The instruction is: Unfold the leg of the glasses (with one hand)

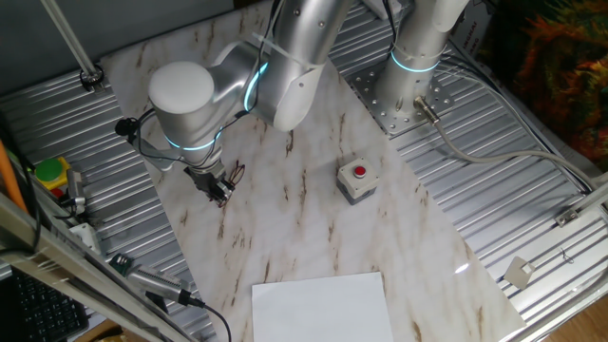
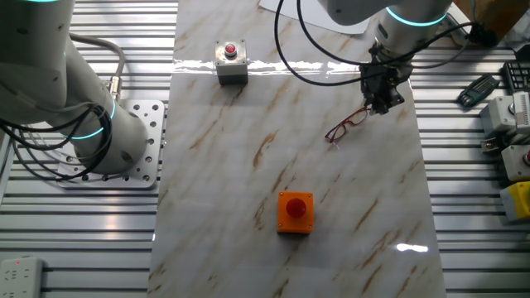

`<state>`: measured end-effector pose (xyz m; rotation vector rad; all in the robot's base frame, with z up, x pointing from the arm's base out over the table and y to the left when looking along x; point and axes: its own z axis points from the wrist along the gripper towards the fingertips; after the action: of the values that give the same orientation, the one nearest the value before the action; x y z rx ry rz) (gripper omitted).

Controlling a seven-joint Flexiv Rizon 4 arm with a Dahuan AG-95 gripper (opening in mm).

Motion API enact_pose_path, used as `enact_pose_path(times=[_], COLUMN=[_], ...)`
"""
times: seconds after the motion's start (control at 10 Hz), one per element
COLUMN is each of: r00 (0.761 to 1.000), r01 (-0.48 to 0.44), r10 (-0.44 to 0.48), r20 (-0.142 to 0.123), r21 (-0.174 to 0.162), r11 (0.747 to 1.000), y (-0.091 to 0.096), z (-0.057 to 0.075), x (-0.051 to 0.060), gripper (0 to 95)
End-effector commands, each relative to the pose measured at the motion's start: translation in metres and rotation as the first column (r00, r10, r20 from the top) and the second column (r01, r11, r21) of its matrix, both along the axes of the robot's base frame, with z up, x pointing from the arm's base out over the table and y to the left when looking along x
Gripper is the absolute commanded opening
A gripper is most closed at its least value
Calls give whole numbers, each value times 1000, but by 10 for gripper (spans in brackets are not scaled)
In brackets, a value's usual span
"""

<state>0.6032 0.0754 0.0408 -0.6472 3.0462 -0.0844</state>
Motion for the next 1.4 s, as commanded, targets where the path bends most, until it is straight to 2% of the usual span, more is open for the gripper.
enact_pose_path(times=[0.1,0.7,0.8,1.4], r00=[1000,1000,1000,1000], r01=[-1,1,1,4], r10=[1,-1,-1,-4], r20=[2,11,12,15], r21=[-1,-1,-1,3], r11=[1000,1000,1000,1000], y=[0,0,0,0], z=[0,-1,-2,-2], x=[0,0,0,0], gripper=[190,190,0,0])
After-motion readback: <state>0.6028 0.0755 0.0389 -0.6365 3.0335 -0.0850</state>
